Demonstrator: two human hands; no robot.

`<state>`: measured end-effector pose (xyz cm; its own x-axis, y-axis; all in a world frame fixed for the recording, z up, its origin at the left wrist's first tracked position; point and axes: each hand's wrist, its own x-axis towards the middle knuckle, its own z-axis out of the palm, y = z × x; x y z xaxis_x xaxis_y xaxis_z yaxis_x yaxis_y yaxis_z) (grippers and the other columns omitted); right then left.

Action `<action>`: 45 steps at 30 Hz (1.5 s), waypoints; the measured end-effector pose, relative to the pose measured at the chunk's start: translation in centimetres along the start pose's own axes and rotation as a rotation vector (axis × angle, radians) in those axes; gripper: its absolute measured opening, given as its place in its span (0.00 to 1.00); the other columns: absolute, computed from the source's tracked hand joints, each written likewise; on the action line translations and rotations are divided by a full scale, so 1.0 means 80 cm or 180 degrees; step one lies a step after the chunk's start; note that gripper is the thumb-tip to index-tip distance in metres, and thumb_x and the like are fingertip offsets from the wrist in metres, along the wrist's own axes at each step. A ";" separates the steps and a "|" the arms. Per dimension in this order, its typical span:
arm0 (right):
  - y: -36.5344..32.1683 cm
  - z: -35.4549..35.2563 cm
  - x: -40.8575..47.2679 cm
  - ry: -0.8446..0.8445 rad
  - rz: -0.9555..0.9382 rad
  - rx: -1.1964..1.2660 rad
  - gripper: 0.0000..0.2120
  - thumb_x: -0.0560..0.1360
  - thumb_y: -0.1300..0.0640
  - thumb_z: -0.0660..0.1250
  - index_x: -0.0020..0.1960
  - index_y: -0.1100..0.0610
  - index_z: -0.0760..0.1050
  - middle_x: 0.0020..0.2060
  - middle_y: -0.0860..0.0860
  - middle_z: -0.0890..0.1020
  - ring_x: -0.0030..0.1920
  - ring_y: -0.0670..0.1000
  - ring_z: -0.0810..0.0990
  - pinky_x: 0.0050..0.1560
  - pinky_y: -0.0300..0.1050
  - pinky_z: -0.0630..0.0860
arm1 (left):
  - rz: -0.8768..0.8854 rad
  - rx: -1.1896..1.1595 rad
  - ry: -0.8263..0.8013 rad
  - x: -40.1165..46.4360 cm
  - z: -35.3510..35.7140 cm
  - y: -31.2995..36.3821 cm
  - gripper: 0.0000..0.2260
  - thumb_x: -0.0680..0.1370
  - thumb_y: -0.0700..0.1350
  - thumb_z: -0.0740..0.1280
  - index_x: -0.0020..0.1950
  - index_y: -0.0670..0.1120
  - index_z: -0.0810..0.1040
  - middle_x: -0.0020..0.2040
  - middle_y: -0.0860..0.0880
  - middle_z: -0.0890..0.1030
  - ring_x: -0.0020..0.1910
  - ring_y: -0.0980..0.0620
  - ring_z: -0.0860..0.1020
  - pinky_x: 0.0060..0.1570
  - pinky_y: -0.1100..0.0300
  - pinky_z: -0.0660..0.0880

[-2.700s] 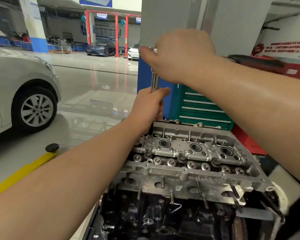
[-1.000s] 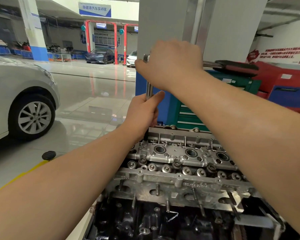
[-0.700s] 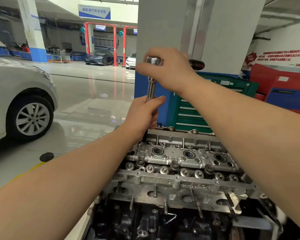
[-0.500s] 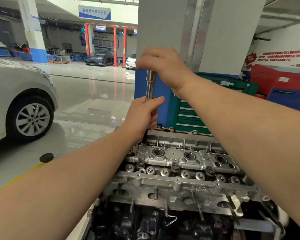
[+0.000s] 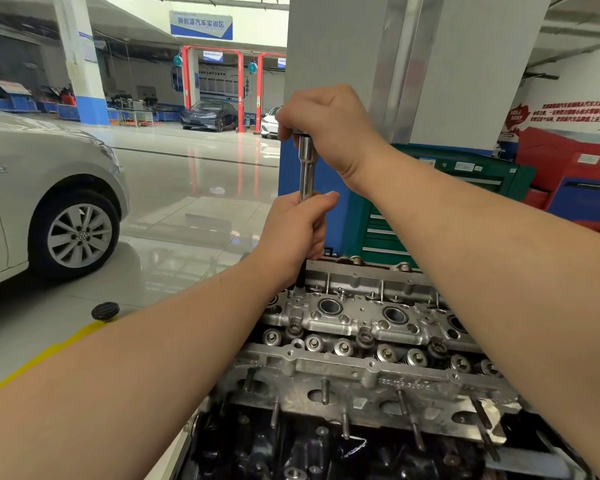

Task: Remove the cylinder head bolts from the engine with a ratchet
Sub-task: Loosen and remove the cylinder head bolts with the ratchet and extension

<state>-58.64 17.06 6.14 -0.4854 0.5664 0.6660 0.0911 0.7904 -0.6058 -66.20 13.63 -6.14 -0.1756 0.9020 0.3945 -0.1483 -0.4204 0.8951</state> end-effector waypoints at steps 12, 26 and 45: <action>-0.020 0.006 -0.008 0.0720 -0.0075 -0.2608 0.21 0.76 0.46 0.57 0.28 0.55 0.62 0.24 0.50 0.65 0.28 0.53 0.61 0.34 0.44 0.57 | 0.0050 0.0124 0.0026 -0.001 0.000 0.000 0.24 0.81 0.45 0.67 0.27 0.52 0.62 0.22 0.49 0.63 0.20 0.50 0.60 0.25 0.62 0.62; -0.016 -0.018 -0.008 -0.0248 -0.0070 -0.1331 0.16 0.77 0.49 0.65 0.38 0.60 0.75 0.34 0.56 0.79 0.35 0.48 0.74 0.41 0.49 0.75 | -0.0071 0.0085 -0.0099 -0.003 0.003 0.003 0.27 0.83 0.41 0.64 0.25 0.53 0.62 0.22 0.51 0.60 0.20 0.51 0.57 0.25 0.62 0.60; -0.013 0.010 -0.005 0.0446 -0.0210 -0.1320 0.17 0.69 0.50 0.63 0.27 0.59 0.65 0.25 0.52 0.63 0.31 0.50 0.61 0.34 0.44 0.59 | 0.0053 0.0102 -0.0014 0.000 0.000 -0.002 0.24 0.81 0.43 0.66 0.26 0.52 0.62 0.22 0.49 0.61 0.19 0.49 0.58 0.24 0.62 0.61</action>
<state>-59.20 15.82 6.18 -0.3820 0.5152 0.7672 0.4189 0.8365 -0.3533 -66.20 13.67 -6.27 -0.1733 0.8953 0.4103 -0.1143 -0.4321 0.8946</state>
